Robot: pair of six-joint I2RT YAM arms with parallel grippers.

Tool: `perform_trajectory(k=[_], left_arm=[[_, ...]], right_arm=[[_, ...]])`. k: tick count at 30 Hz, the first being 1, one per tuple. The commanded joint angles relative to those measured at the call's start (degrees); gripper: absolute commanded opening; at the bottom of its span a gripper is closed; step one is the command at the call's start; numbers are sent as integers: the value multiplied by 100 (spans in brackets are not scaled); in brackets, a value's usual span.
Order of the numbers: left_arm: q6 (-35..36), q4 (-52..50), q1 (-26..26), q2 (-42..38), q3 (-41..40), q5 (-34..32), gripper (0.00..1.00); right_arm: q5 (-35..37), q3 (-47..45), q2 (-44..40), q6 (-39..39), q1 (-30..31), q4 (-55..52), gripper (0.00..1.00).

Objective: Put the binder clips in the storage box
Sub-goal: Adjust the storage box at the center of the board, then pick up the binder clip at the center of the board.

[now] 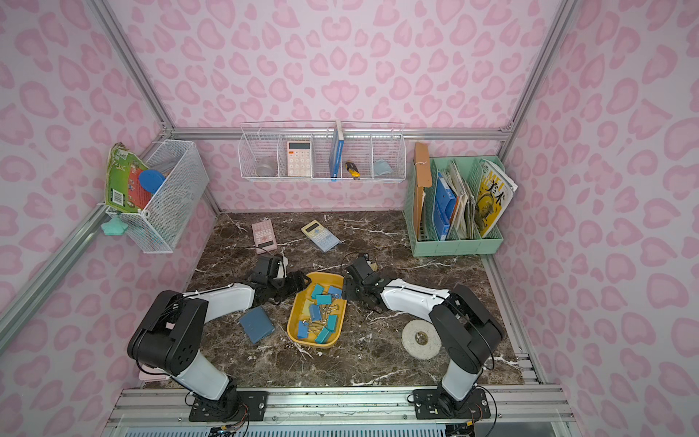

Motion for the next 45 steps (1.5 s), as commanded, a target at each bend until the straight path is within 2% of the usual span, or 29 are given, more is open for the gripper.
perform_trajectory(k=[1,6,10,14,22,25,45], left_arm=[[-542,-2557,66,177,-364,-1108,79],[-579,-2535,2,164,-454,-1054,79],[-543,-2710,-47,169,-342,-1056,78],[-772,-2730,-81,-94,-604,-1083,78],[-1202,-2885,-212,-589,-986,-1346,78],[-1199,-3021,-214,-553,-929,-1491,78],[-1030,-2703,-292,-406,-869,-1199,79]], right_arm=[[510,-75,-202,-177,-23,-643,75],[149,-293,-560,-411,-32,-215,77],[-13,-81,-355,-491,-52,-399,77],[13,-175,-342,-471,-262,-442,77],[-11,15,166,-759,-287,-311,78],[48,137,283,-715,-223,-276,78],[410,993,1237,-673,-33,-495,80]])
